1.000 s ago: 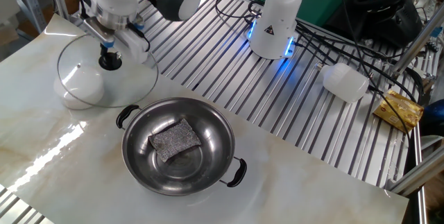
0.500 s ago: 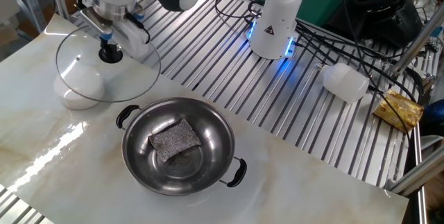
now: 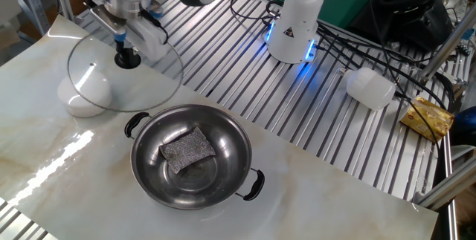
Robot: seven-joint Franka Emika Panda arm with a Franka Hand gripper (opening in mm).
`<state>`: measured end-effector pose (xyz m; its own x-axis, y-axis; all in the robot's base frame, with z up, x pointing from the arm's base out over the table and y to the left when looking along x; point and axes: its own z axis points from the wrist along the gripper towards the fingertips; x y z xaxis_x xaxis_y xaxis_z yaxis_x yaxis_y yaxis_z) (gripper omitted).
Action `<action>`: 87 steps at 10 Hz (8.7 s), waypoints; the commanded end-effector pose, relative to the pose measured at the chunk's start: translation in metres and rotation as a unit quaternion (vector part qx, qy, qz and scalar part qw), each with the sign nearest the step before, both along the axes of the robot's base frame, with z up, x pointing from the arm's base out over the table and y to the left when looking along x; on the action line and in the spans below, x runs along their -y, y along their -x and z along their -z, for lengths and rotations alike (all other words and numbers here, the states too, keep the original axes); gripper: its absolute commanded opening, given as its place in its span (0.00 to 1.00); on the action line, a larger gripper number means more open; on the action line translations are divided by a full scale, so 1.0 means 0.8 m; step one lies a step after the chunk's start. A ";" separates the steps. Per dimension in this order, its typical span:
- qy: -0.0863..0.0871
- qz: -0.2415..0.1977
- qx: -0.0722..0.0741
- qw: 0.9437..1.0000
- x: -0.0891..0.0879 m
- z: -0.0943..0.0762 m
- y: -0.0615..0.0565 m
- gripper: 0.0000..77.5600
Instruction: Cover the pot with the lid
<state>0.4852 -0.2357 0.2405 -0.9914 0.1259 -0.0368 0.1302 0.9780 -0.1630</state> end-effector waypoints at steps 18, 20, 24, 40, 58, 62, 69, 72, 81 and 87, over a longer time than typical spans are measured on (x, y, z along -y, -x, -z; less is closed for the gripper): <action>-0.023 0.047 -0.037 0.998 -0.139 0.025 -0.044 0.01; -0.025 0.053 -0.054 0.997 -0.139 0.025 -0.044 0.01; -0.015 0.033 -0.069 0.997 -0.139 0.025 -0.044 0.01; -0.071 0.033 -0.036 0.996 -0.267 0.038 -0.078 0.01; -0.054 0.053 -0.028 0.997 -0.279 0.061 -0.098 0.01; -0.046 0.056 -0.029 0.997 -0.281 0.064 -0.098 0.01; -0.050 0.058 -0.029 0.997 -0.282 0.068 -0.099 0.01; -0.053 0.056 -0.030 0.997 -0.281 0.070 -0.100 0.01; -0.054 0.058 -0.029 0.996 -0.280 0.071 -0.102 0.01; -0.054 0.055 -0.030 0.997 -0.280 0.075 -0.101 0.01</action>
